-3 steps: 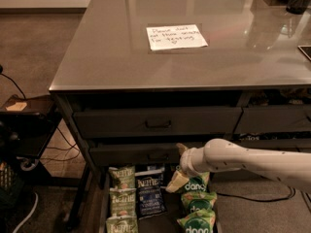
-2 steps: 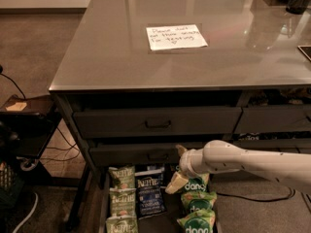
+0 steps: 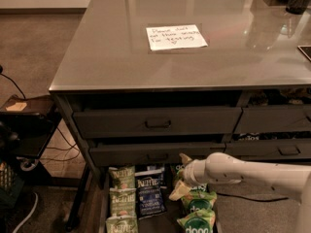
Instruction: Pick blue chip bag from bottom drawer and place on counter
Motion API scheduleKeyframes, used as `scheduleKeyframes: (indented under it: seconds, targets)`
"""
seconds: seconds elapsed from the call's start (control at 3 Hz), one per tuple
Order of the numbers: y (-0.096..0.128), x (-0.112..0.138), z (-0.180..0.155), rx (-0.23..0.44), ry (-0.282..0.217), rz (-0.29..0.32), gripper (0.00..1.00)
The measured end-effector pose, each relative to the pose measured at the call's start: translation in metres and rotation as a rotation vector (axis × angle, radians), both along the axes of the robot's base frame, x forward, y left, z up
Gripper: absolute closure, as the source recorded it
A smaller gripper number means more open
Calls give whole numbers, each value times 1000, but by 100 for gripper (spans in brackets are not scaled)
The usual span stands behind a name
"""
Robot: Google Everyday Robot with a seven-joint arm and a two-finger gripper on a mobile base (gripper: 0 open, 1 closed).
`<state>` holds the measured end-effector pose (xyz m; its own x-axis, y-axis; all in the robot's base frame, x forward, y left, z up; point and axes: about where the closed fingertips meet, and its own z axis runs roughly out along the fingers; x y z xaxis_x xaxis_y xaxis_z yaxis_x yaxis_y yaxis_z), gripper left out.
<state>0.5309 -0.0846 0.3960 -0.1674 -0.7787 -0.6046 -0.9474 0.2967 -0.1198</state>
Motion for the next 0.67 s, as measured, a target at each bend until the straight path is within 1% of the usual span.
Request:
scheduleKeyframes:
  seconds: [0.33,0.67]
  targets:
    - [2,-4,-52,26,28,-18,0]
    - [17,-7,-92,66,49,-5,0]
